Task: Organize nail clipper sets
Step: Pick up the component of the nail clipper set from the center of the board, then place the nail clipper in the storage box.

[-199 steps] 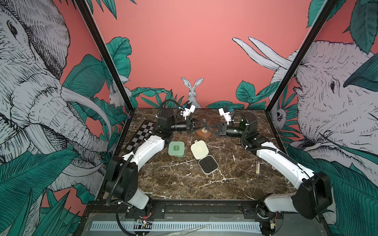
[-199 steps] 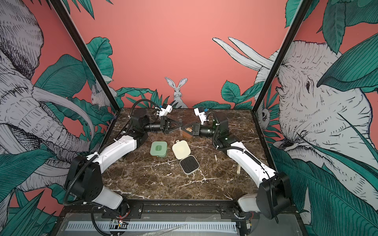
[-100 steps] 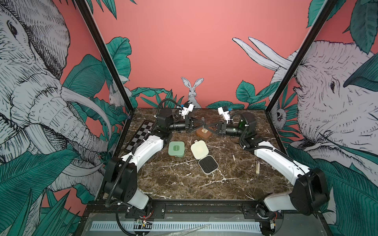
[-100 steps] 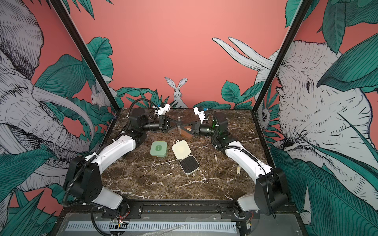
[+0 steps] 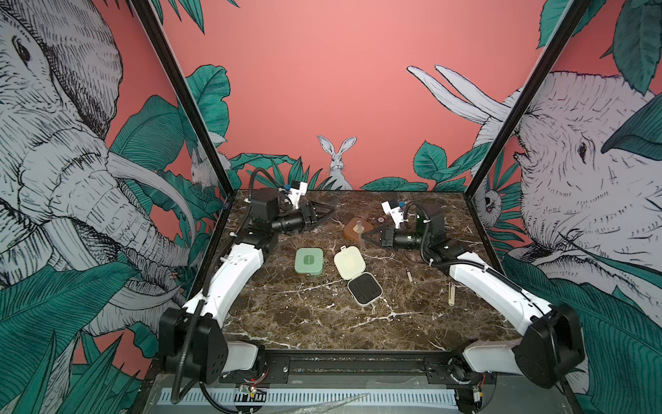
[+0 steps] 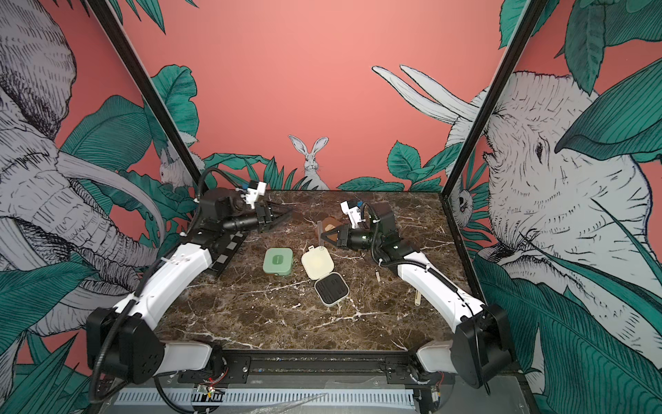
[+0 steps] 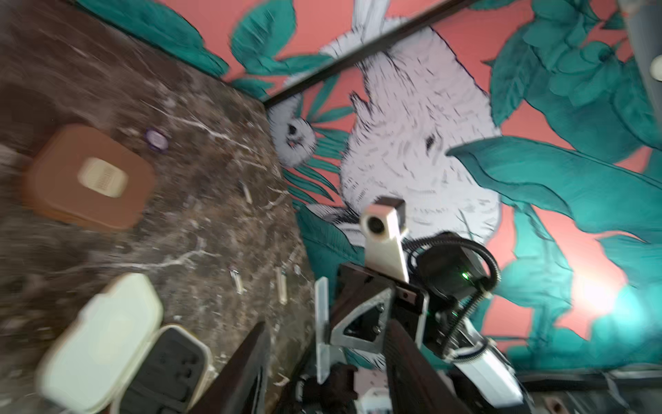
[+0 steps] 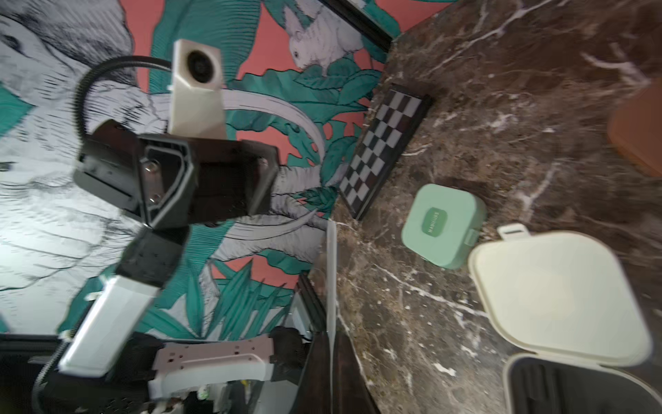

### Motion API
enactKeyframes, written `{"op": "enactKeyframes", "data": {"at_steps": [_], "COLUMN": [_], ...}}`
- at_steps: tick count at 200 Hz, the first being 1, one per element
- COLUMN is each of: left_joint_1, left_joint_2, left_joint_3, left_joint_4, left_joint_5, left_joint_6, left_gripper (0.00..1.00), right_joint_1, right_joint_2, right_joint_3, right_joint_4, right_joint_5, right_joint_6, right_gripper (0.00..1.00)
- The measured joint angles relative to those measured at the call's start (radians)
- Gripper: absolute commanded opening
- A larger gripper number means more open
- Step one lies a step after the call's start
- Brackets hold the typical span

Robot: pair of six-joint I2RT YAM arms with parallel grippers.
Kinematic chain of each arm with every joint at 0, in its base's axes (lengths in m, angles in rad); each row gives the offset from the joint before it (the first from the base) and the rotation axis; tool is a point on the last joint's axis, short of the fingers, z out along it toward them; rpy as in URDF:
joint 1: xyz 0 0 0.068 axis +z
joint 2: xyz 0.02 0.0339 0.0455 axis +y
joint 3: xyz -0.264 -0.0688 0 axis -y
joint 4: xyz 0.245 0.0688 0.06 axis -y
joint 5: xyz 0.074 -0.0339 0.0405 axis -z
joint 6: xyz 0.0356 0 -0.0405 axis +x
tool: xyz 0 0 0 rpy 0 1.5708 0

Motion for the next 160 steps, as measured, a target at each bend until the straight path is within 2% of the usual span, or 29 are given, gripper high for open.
{"op": "enactKeyframes", "data": {"at_steps": [16,34,83,109,160], "left_joint_1": [-0.002,-0.031,-0.146,-0.208,-0.213], "left_joint_2": [-0.052,-0.091,-0.089,-0.089,-0.097], "left_joint_3": [-0.005,-0.078,-0.370,-0.417,-0.478], "left_joint_4": [-0.155,-0.222,-0.243,-0.188,-0.118], "left_joint_5": [-0.122,-0.222,-0.401,-0.444,-0.488], "left_joint_6": [0.126,0.219,0.259,0.249,0.225], "left_gripper": [0.50,0.49,0.50,0.50,0.50], "right_joint_1": [0.054,0.141,0.316,0.365,0.387], "right_joint_2": [-0.022,-0.018,0.082,0.140,0.231], "right_joint_3": [0.000,-0.008,-0.067,-0.076,-0.073], "right_joint_4": [-0.151,-0.274,-0.437,-0.446,-0.425], "right_joint_5": [0.138,0.285,0.583,0.667,0.726], "right_joint_6": [-0.108,-0.198,-0.307,-0.323,-0.338], "right_gripper": [0.00,0.00,0.00,0.00,0.00]}}
